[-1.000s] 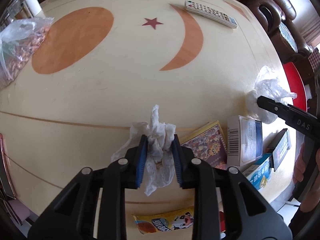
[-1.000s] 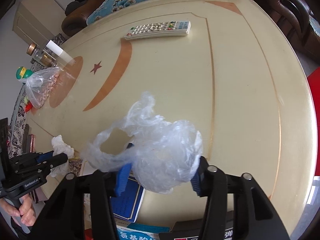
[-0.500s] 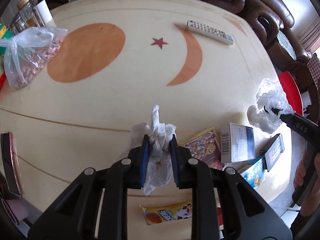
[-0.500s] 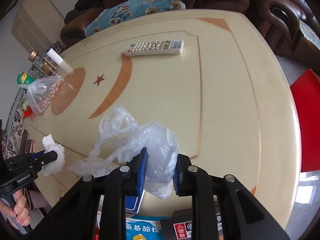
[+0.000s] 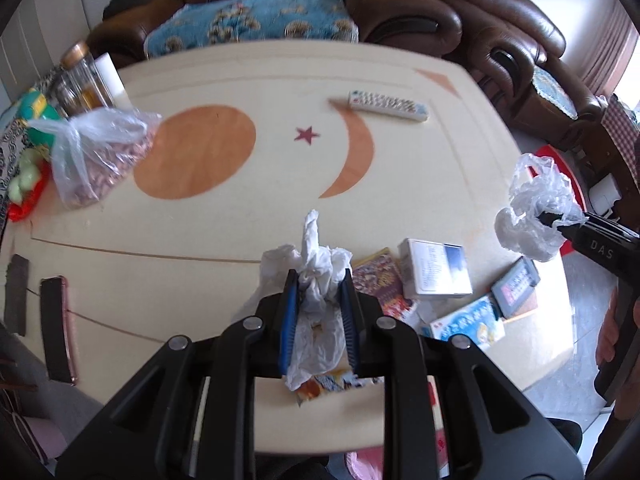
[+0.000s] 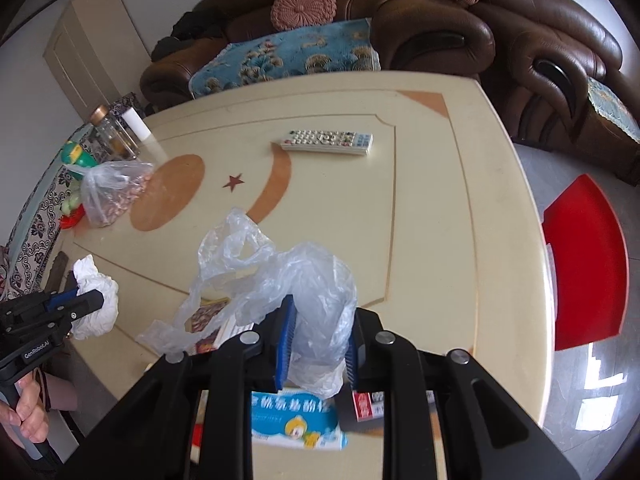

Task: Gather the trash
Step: 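Close the left gripper on the tissue while the right gripper grasps the plastic bag, then carry the tissue and plastic bag with both grippers over the pink bin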

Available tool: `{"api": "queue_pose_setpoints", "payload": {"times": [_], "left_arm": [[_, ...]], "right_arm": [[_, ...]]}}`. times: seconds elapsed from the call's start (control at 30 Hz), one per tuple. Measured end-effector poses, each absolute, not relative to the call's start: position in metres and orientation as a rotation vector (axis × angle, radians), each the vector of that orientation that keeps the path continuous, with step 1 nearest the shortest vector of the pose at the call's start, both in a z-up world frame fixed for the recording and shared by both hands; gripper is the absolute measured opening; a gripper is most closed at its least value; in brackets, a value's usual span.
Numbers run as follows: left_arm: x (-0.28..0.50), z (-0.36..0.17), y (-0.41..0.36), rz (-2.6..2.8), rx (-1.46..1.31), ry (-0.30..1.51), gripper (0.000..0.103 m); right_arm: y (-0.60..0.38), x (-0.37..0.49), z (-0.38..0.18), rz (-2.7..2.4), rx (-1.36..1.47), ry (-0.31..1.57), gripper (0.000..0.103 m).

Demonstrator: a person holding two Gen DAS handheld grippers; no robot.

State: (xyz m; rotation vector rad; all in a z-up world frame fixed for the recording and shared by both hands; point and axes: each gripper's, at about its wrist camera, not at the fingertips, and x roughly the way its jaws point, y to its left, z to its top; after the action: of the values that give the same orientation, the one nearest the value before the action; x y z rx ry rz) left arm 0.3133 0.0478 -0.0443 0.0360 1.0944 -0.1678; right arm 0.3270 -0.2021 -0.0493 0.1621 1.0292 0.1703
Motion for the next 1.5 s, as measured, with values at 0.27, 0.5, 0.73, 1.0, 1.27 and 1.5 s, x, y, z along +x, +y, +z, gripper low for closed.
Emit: {"api": "queue_pose_setpoints", "payload": {"times": [0.27,0.5,0.73,1.0,1.27,1.5], "left_arm": [[0.268,-0.006,0.047,-0.185,0.048,1.026,0.021],[0.226,0.022,0.040,-0.201,0.070,0.975,0.021],[0.186,0.040,0.025,-0.237,0.104,0.933,0.021],[0.147,0.047,0.007,-0.281,0.139,0.907,0.021],[0.116,0.047,-0.012,-0.330,0.180,0.887,0.021],[0.093,0.035,-0.026,-0.369,0.214,0.895,0.021]], "right_arm": [[-0.206,0.279,-0.014,0.142,0.126,0.985,0.022],[-0.208,0.228,0.016,0.139,0.103,0.937,0.022],[-0.212,0.174,0.038,0.152,0.089,0.901,0.022],[-0.215,0.128,0.058,0.161,0.070,0.862,0.022],[-0.210,0.086,0.060,0.179,0.031,0.850,0.022],[-0.203,0.057,0.060,0.191,-0.003,0.838,0.022]]}}
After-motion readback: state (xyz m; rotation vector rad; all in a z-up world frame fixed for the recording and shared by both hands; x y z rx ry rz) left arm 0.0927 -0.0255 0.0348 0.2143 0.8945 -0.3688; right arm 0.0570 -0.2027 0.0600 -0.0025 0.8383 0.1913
